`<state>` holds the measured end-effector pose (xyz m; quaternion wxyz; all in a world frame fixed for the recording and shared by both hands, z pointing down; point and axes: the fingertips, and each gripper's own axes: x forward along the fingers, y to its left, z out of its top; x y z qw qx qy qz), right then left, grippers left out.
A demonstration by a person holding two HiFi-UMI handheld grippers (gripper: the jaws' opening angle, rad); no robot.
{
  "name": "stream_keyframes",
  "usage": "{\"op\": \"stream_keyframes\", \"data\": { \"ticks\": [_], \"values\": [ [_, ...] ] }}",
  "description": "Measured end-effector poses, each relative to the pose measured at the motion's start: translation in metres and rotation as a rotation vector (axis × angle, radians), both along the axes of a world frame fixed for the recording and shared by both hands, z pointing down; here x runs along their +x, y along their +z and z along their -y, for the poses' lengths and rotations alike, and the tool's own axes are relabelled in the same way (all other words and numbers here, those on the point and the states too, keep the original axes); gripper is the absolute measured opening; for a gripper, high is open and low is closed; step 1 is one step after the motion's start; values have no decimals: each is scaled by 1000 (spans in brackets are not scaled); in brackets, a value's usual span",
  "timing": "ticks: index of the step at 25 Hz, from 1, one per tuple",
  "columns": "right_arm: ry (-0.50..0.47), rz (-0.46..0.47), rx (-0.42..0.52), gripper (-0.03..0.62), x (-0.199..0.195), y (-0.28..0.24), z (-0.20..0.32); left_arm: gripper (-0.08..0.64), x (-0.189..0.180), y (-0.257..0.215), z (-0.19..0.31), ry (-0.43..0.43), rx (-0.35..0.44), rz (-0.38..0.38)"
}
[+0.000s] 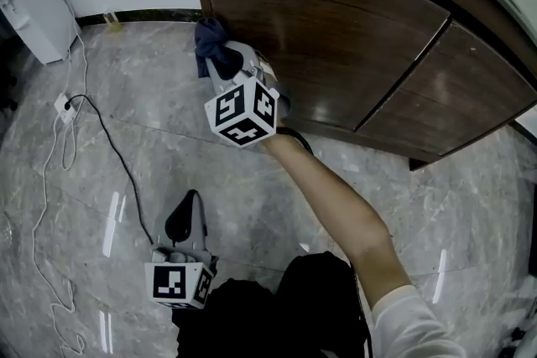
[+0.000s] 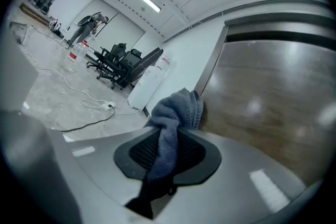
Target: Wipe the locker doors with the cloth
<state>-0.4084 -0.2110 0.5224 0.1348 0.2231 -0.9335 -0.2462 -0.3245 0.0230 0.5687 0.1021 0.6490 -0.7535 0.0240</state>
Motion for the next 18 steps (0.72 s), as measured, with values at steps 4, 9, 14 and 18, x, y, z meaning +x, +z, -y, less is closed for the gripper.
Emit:
{"op": "stream_keyframes", "data": {
  "ticks": [4, 9, 14, 18],
  "values": [
    [3, 66, 38, 75, 5, -49, 2, 0, -1, -3, -2, -5, 7, -1],
    [8, 145, 90, 75, 13, -110, 6, 0, 1, -6, 0, -5, 14, -4],
    [32, 222, 114, 75, 35, -161, 11, 0, -2, -10, -3, -10, 18, -1],
    [52, 251, 132, 75, 69, -179, 19, 0, -5, -10, -4, -25, 37, 12]
  ]
}}
